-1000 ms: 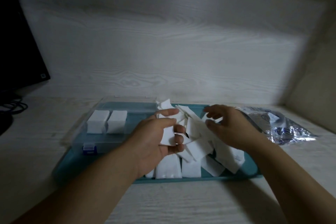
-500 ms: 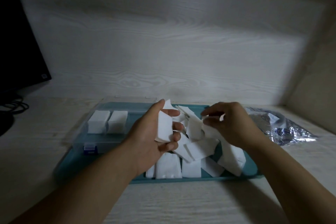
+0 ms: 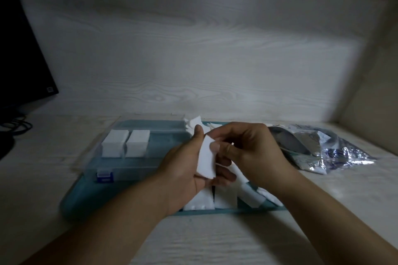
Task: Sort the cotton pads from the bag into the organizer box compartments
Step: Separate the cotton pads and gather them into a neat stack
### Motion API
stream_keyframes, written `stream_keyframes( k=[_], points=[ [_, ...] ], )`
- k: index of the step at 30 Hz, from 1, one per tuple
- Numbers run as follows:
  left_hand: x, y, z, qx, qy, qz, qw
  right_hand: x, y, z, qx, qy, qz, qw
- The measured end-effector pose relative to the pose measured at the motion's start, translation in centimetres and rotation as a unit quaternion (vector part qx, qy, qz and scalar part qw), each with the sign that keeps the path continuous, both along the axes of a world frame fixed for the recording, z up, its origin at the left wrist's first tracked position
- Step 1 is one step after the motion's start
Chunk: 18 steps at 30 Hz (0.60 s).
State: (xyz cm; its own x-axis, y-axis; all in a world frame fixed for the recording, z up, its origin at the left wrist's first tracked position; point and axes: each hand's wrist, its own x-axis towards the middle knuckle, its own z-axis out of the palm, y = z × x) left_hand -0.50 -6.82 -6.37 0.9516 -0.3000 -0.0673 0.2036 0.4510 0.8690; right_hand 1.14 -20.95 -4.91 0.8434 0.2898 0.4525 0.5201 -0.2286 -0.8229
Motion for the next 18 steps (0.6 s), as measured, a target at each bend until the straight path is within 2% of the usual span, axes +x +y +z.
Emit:
stream_keyframes(
  k=[9, 14, 16, 18],
  points=[
    [0.1, 0.3, -0.1, 0.032, 0.006, 0.014, 0.999, 0.0, -0.2, -0.3, -0.111, -0.089, -0.088, 0.986],
    [0.1, 0.9, 0.3, 0.052, 0.020, 0.060, 0.997, 0.9, -1.7, 0.1, -0.208, -0.147, -0.201, 0.946],
    [0.3, 1.2, 0.5, 0.037, 0.037, 0.087, 0.995, 1.5, -3.2, 0.8, -0.274, -0.115, -0.159, 0.942],
    [0.5, 1.4, 0.6, 0.013, 0.053, 0.103, 0.993, 1.8, -4.3, 1.4, -0.384, -0.046, -0.063, 0.920]
  ],
)
